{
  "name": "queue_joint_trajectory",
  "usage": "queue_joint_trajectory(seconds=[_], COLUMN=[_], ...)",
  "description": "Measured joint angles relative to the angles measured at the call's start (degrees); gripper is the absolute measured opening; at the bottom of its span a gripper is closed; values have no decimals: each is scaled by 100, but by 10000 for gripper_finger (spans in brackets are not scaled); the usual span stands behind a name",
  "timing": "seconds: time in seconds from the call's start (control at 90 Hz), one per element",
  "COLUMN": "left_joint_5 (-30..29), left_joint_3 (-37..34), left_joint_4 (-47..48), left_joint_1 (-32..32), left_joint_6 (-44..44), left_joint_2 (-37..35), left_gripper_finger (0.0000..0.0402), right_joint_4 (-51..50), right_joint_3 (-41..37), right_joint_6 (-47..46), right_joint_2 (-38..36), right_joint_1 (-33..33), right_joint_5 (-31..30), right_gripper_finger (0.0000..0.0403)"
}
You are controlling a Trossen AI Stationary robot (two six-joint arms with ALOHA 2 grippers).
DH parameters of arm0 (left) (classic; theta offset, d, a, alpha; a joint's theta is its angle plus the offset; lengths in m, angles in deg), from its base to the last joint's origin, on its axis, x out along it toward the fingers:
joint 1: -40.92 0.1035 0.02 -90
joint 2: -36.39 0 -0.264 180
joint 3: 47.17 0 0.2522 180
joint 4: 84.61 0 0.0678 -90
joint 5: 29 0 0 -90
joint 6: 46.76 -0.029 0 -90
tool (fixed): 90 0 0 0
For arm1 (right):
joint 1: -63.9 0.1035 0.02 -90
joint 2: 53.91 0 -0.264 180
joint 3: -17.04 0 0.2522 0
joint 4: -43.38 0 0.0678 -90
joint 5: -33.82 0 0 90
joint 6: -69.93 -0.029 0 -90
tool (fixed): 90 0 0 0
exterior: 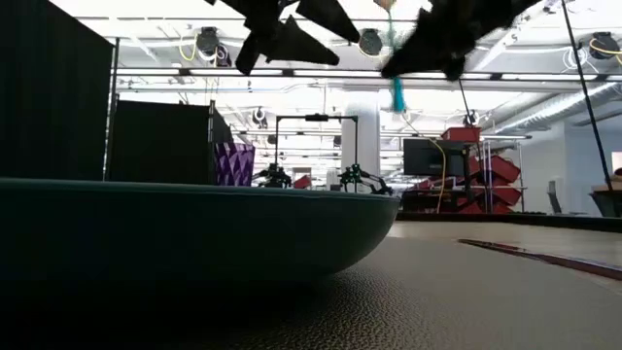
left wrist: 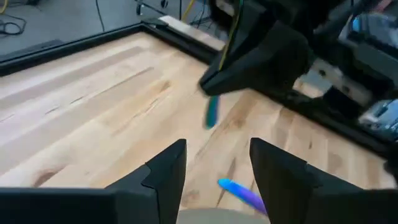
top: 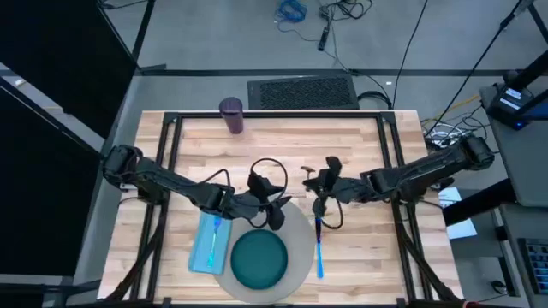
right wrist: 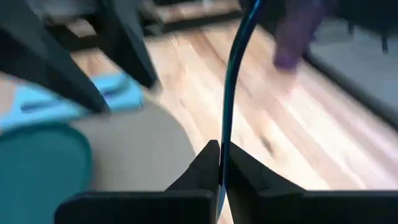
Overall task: Set table place
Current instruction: Put the blue spoon to the right of the blue table knife
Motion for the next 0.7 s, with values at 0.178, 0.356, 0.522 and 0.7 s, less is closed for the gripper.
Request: queue_joint_trajectory(seconds=[0.178, 0.356, 0.522, 0.7], left_joint_5=[19, -651, -1138, -1683], left_joint_3=[0, 0, 0, 0], left_joint_4=[546, 1043, 1558, 1576], left_joint_1=[-82, -337, -733, -1148], left_joint_6=[3, -162, -168, -164], left_joint_2=[-35, -249, -645, -841], left_gripper_finger=[162, 162, 162, 162], right_joint_4=[-2235, -3405, -3390, -3005], right_joint_3=[0, 0, 0, 0], right_joint_6=[-1939, -4074, -5889, -7741], right_joint_2=[-404, -448, -371, 6], right_joint_1=[692, 1855, 2982, 3889], right_joint_5=[-274, -303, -93, 47], right_gripper_finger=[0, 0, 0, 0])
